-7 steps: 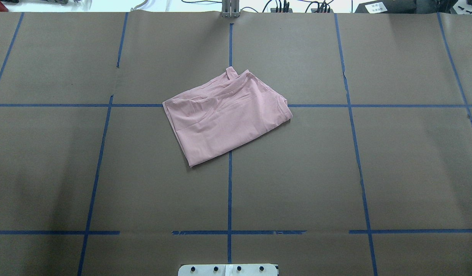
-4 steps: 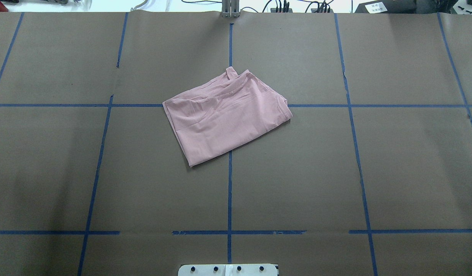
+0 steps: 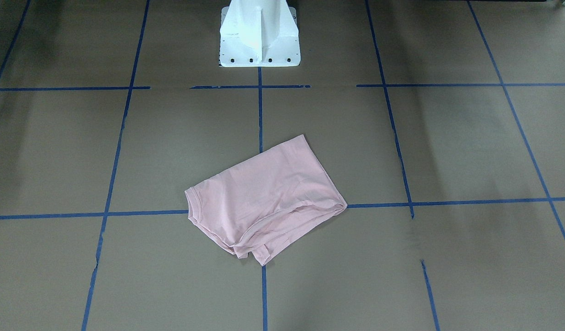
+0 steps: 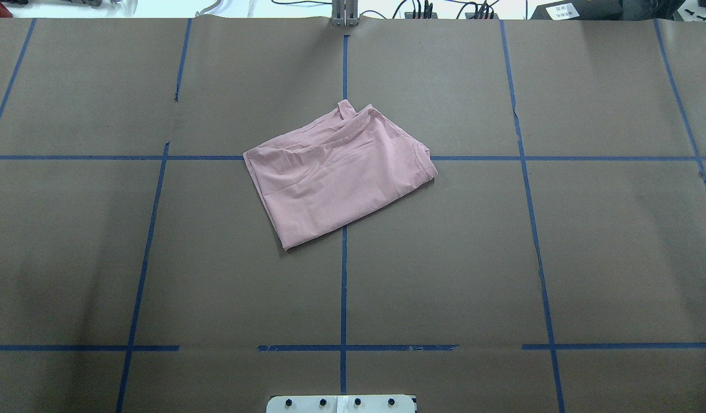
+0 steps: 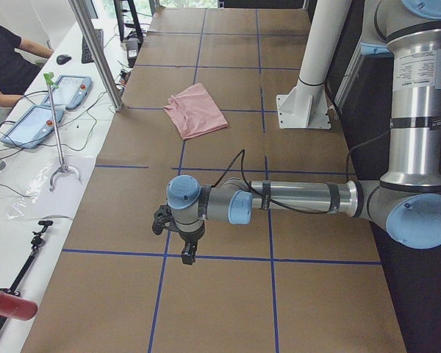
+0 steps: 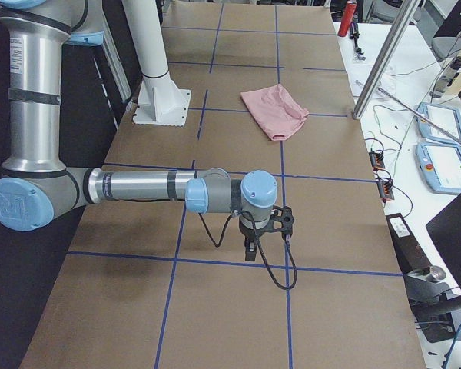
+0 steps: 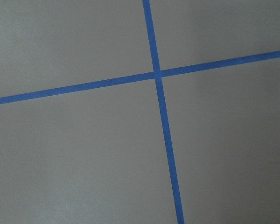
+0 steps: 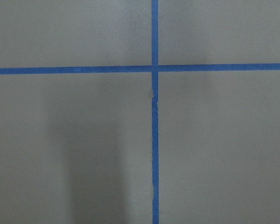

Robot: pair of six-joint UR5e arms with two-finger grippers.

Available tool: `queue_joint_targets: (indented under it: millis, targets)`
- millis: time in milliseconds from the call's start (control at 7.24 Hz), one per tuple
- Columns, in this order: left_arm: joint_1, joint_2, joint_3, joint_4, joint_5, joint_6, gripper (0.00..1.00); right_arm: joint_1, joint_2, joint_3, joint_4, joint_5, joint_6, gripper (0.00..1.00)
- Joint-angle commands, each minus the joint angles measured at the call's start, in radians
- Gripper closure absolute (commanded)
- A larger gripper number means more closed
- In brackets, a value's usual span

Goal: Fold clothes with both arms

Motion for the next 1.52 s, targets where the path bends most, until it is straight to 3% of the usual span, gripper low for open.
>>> queue_joint_targets:
  millis: [0, 1382]
  targets:
    - [-0.007, 0.006, -0.003, 0.000, -0.001, 0.003, 0.00, 0.000, -0.002, -0.001, 0.000, 0.002, 0.000, 0.00]
    - [-0.008, 0.006, 0.011, 0.002, -0.052, -0.027, 0.00, 0.000, 0.000, -0.001, 0.000, 0.002, 0.000, 0.00]
